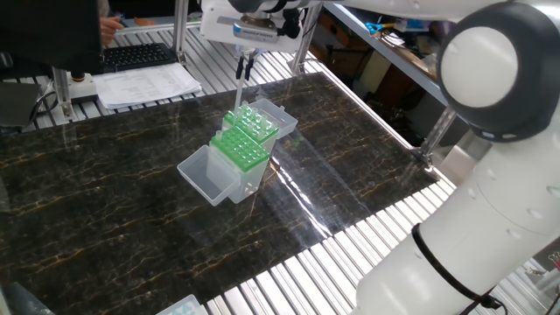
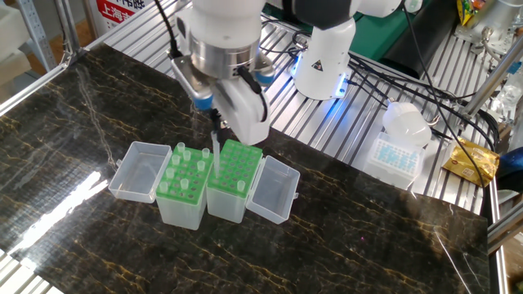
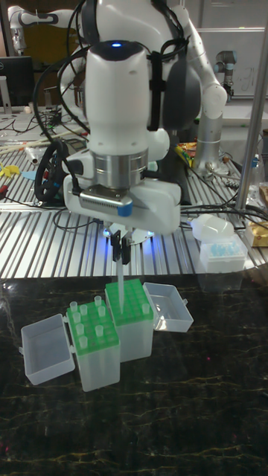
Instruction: Transfer all large pipette tips from one holder to another
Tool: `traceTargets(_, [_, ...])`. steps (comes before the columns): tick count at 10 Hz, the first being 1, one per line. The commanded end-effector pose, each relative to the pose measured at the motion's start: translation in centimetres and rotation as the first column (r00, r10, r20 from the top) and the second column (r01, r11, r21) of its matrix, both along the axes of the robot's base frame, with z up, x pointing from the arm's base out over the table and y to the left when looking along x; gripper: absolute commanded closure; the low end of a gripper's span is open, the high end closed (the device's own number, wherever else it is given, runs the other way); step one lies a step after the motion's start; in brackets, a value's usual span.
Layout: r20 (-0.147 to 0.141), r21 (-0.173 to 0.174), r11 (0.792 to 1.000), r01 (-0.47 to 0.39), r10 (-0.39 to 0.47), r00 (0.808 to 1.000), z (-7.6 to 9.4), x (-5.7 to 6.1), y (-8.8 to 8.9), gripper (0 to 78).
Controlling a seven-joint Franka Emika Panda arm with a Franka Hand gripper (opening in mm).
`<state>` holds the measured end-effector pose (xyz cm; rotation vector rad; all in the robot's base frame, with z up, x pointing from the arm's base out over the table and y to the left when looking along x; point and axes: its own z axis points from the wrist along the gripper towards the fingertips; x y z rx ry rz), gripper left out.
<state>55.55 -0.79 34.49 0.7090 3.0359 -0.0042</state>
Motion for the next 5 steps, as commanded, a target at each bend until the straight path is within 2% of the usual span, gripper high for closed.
traceTargets(1, [0.007,-0.001,1.000,-0.015,0.015,1.000,-0.23,0.79,-0.77,76.4])
traceTargets(5, [0.008,-0.002,1.000,-0.021,0.021,1.000,-0.17,1.53,-1.48,76.4])
